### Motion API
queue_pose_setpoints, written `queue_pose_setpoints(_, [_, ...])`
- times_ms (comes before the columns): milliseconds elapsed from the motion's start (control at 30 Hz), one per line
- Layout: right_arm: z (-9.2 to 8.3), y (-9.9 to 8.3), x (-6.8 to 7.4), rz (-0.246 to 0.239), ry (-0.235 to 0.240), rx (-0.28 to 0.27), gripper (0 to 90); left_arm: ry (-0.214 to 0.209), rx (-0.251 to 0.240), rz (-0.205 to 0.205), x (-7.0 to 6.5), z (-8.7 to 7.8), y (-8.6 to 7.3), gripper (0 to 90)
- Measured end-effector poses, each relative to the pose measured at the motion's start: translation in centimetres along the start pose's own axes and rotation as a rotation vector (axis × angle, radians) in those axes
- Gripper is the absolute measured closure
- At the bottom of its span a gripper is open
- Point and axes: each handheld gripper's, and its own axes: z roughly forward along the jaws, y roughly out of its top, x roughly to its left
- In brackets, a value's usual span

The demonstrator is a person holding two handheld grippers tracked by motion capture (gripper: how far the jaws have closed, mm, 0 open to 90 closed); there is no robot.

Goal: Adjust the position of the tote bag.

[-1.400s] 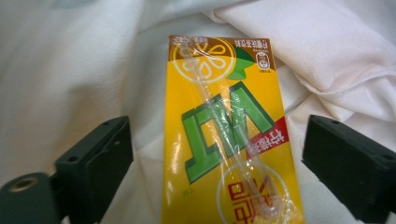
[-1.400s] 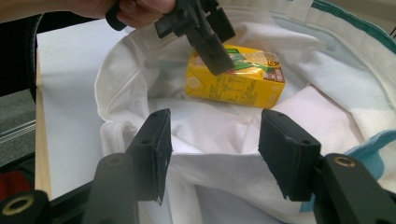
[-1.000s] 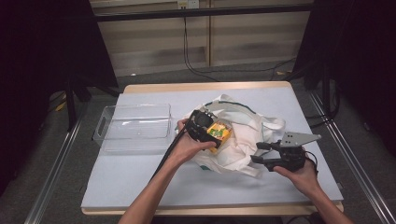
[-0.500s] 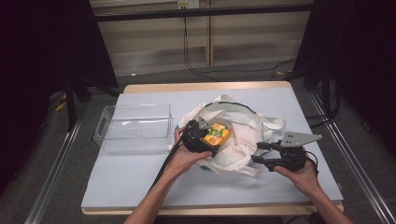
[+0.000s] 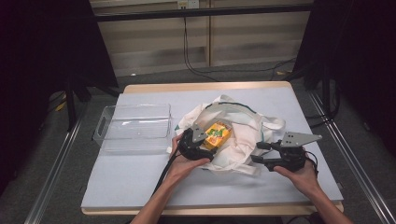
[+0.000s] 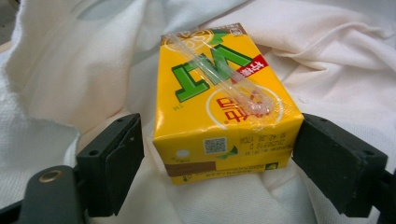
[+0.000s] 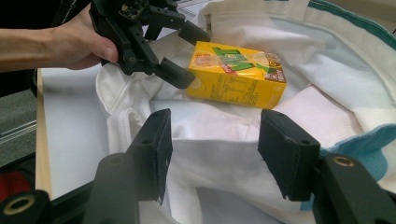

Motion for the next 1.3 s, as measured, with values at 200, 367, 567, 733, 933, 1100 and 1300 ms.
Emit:
queue_pose_setpoints(200, [0.1,0.0,0.1,-0.002,0.005,-0.001,44.9,-0.001,-0.002,0.019,0.0,0.5,-0.4,17.3])
queue_pose_setpoints(367, [0.0,0.0,0.0,-0.002,0.000,-0.002,44.9,0.032,0.003,0.019,-0.2,0.7,-0.5,23.4])
queue_pose_setpoints(567, [0.0,0.0,0.0,0.001,0.000,0.000,45.1,-0.018,0.012,-0.039,0.6,-0.1,0.6,27.2])
queue_pose_setpoints(733, [-0.1,0.0,0.0,0.002,-0.001,-0.003,45.1,-0.081,0.044,-0.045,0.9,-1.1,2.3,27.5])
queue_pose_setpoints(933, [-0.2,0.1,0.0,0.001,0.001,-0.006,45.1,-0.152,0.101,-0.054,1.4,-2.2,3.8,27.6])
queue_pose_setpoints(1100, [-0.1,0.1,0.0,0.000,0.001,-0.005,45.1,-0.177,0.148,-0.057,1.8,-3.1,4.5,27.6])
queue_pose_setpoints(1300, [-0.1,0.1,0.0,0.000,0.002,-0.004,45.1,-0.192,0.198,-0.082,2.4,-3.8,5.0,27.6])
